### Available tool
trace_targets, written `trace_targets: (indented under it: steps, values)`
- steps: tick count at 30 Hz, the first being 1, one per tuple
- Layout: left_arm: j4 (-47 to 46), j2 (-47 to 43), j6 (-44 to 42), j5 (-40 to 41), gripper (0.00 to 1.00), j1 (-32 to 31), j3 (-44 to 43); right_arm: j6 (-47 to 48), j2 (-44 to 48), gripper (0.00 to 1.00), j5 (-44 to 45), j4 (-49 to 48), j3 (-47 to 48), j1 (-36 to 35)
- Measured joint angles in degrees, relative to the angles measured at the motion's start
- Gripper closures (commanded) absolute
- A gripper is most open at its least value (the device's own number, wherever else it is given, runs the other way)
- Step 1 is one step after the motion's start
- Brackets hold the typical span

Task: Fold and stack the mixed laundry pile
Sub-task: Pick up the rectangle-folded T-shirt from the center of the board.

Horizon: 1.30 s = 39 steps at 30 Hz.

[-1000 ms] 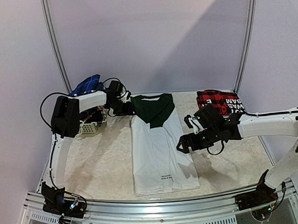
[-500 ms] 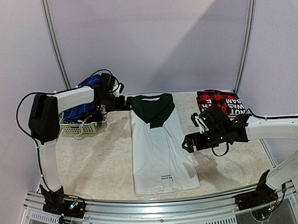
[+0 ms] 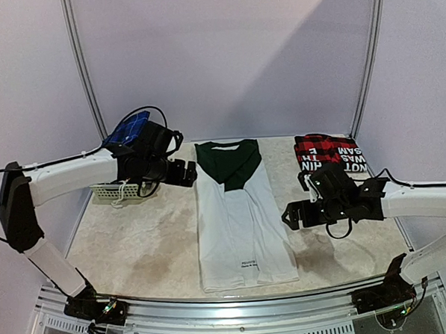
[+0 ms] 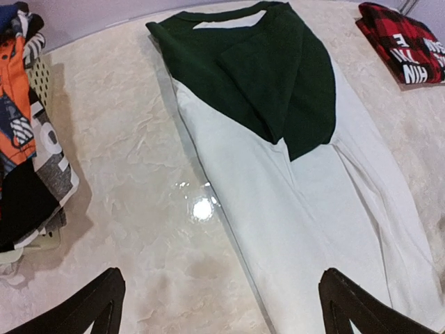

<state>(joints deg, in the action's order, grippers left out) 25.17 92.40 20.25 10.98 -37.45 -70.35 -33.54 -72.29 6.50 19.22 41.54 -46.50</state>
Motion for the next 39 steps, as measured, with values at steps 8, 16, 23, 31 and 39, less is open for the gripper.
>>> trace_targets:
  steps: [8, 16, 23, 31, 39]
  values:
    - [1.4, -8.5, 2.7, 1.6, 0.11, -6.1, 10.0, -2.9, 2.5, 0.10, -2.4, -1.9, -2.3, 0.0]
    - [3.1, -13.6, 8.9, -1.5, 0.19, -16.3, 19.1, -5.1, 2.4, 0.25, -16.2, -4.3, -8.2, 0.0]
    - [3.1, -15.3, 14.1, -5.5, 0.23, -22.7, 24.9, -8.5, 2.4, 0.25, -25.6, -4.5, -13.6, 0.0]
    - [-0.4, -19.5, 19.9, -10.5, 0.27, -26.3, 32.3, -12.8, 3.9, 0.30, -30.8, -8.1, -18.8, -1.6]
    - [-4.9, -20.9, 25.0, -11.9, 0.33, -29.8, 38.0, -15.8, 3.5, 0.41, -32.3, -11.5, -20.3, -5.5]
